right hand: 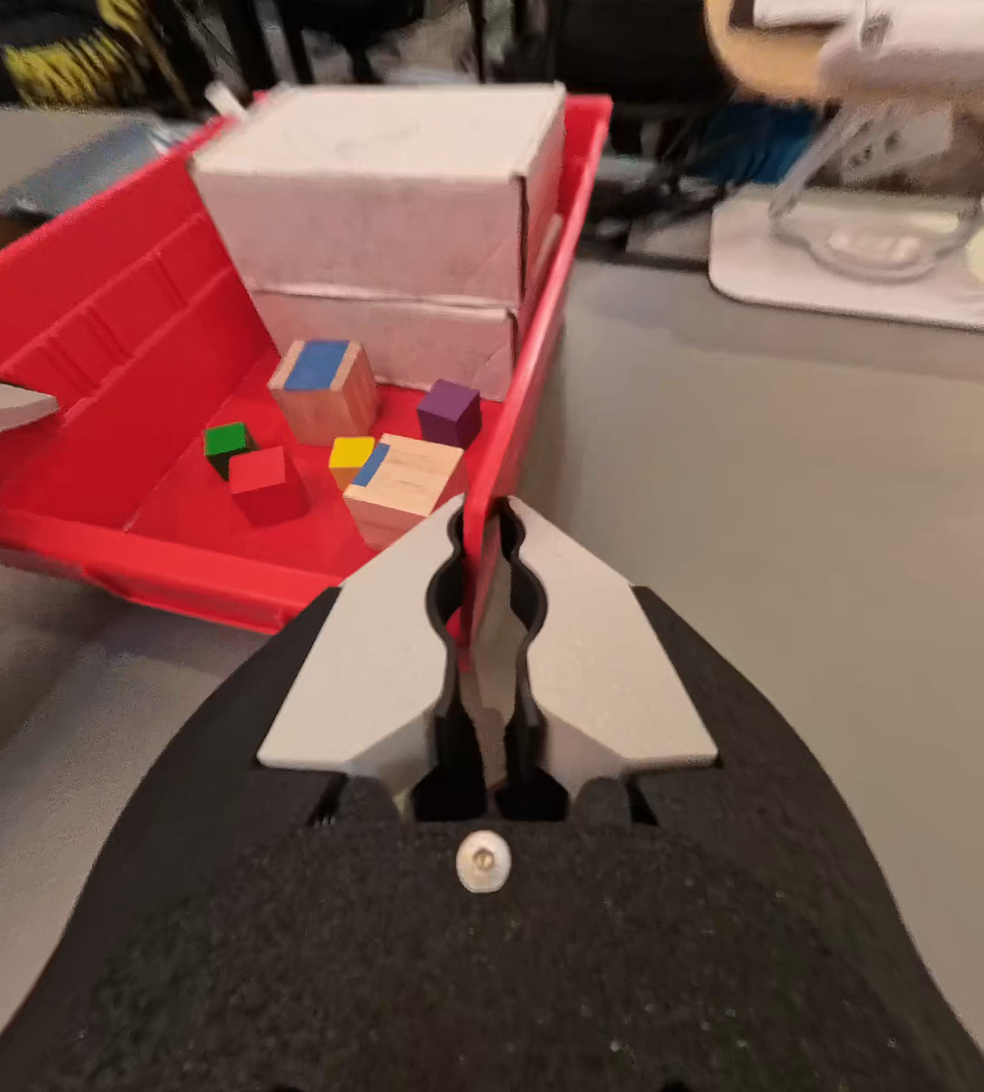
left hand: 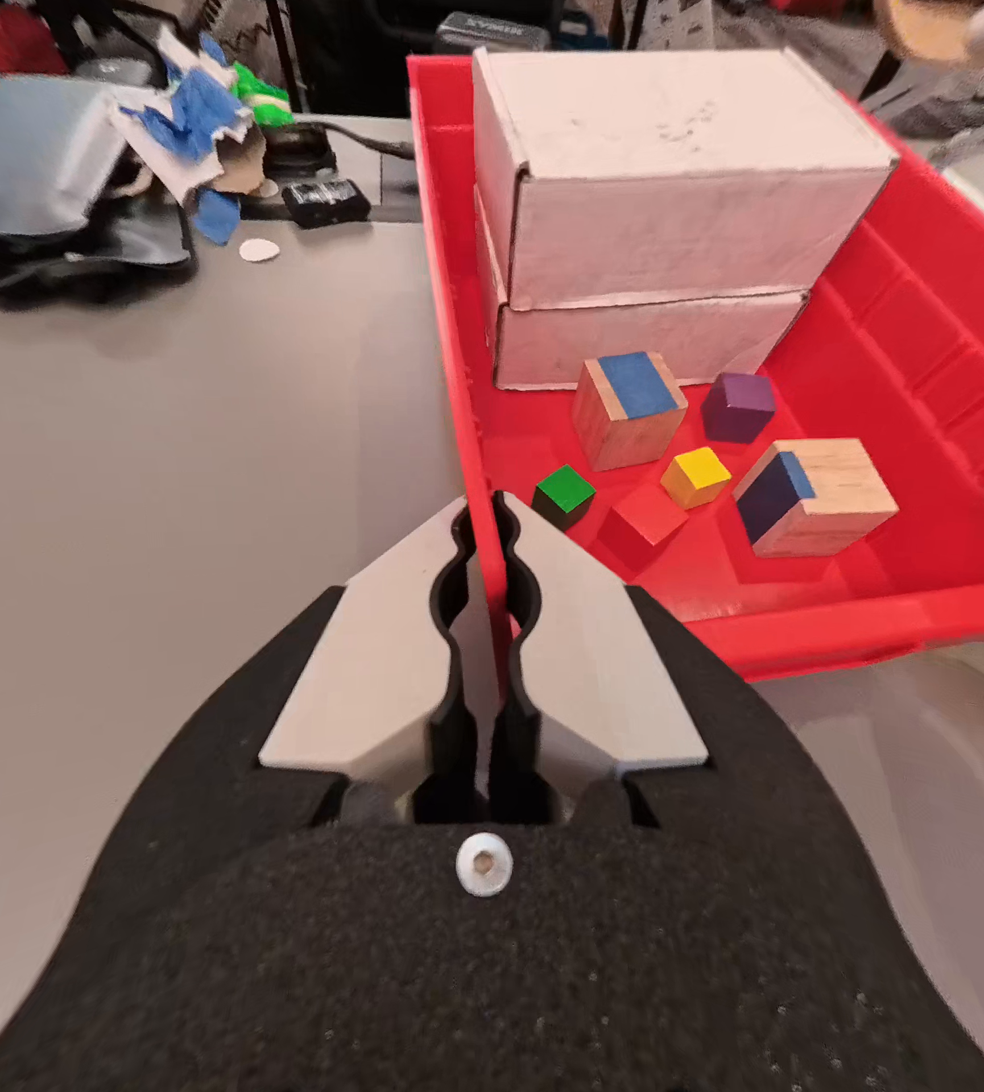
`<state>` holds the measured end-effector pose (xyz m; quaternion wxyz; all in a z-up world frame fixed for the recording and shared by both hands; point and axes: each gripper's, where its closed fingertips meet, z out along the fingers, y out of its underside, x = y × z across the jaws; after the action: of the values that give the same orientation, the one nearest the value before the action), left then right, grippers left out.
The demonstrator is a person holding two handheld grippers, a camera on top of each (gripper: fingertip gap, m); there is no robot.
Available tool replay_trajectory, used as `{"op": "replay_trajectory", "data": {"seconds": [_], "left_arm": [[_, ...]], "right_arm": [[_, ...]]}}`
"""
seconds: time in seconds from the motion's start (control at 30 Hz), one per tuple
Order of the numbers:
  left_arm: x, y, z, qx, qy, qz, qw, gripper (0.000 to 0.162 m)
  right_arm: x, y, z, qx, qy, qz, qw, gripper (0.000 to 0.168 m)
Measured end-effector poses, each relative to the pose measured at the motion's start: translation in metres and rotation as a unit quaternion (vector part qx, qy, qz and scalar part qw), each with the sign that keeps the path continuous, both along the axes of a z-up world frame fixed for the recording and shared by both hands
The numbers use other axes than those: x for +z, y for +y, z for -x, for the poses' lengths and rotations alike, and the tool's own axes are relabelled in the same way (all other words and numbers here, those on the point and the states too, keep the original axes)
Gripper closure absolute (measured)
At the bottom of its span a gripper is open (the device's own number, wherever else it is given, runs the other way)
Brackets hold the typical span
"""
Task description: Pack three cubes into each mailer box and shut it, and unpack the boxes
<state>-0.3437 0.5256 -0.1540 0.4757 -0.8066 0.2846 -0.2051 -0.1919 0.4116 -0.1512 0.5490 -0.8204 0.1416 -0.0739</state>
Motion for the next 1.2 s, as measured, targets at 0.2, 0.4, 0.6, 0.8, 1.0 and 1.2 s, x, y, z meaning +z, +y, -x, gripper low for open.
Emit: {"op": "replay_trajectory", "data": {"seconds": [0.2,0.4,0.6,0.8,1.0,1.2], "left_arm": [[0.047,-0.010,0.020,0.065,-0.041,-0.022,0.997,0.134],[0.088,-0.087,0.020,0.064,-0.133,0.007,0.989,0.133],[0.026,-0.180,-0.012,-0.003,0.018,-0.025,1.000,0.140],[0.030,-0.168,-0.038,-0.019,0.055,-0.079,0.995,0.137],[0.021,-0.151,-0.030,0.001,0.042,-0.050,0.998,0.136],[0.015,-0.144,-0.029,0.008,0.026,-0.018,0.999,0.136]], "right_arm": [[0.022,-0.042,0.008,0.214,0.105,-0.017,0.971,0.141],[0.068,-0.175,-0.092,0.267,0.155,-0.039,0.950,0.122],[0.038,-0.314,-0.290,-0.005,0.025,-0.027,0.999,0.121],[0.013,-0.352,-0.368,-0.115,0.094,-0.020,0.989,0.120],[0.020,-0.339,-0.368,-0.112,0.105,-0.038,0.987,0.121],[0.018,-0.333,-0.363,-0.103,0.072,-0.019,0.992,0.122]]}}
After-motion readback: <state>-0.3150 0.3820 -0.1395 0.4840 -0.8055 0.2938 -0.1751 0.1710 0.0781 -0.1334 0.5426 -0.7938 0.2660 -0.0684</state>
